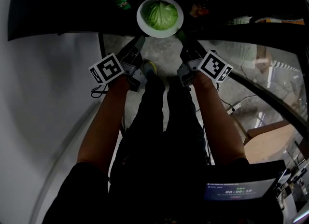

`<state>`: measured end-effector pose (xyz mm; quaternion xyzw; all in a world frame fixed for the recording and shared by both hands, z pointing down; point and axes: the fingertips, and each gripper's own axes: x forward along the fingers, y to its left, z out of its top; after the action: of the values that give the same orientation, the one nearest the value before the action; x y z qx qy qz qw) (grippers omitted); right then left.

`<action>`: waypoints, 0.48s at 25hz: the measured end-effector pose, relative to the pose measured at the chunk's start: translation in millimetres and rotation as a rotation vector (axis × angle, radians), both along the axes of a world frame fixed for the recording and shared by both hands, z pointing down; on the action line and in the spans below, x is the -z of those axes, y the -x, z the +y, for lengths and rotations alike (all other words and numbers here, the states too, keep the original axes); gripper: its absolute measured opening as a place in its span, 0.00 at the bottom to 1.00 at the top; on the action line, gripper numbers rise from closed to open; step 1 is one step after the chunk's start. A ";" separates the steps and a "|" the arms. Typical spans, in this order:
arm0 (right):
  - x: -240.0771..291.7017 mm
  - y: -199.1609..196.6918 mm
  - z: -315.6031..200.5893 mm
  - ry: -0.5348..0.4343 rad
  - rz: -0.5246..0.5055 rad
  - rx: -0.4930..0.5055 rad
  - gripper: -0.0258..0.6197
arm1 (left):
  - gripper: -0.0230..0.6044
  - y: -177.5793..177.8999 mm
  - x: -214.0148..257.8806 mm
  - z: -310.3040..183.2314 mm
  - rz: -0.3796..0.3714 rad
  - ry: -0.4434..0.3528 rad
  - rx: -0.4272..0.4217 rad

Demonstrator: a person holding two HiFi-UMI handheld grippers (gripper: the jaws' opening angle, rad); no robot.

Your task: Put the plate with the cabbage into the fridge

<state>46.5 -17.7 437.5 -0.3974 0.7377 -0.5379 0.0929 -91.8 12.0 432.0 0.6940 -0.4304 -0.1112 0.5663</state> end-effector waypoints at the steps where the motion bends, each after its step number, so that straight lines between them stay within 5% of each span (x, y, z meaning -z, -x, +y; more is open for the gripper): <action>1: 1.5 -0.9 1.8 -0.044 0.082 0.020 0.07 | 0.06 1.7 1.2 -0.4 -0.086 -0.033 -0.019; 8: 7.5 9.1 14.8 -0.293 0.597 0.159 0.07 | 0.06 -5.2 15.5 -6.1 -0.610 -0.309 -0.167; 12: 17.4 21.5 20.4 -0.441 0.778 0.211 0.05 | 0.04 -10.5 13.7 -3.3 -0.801 -0.386 -0.228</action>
<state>25.0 2.7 420.1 -0.4634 0.8509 -0.1854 -0.1641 -81.3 8.7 418.2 0.8179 -0.5079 0.1508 0.2244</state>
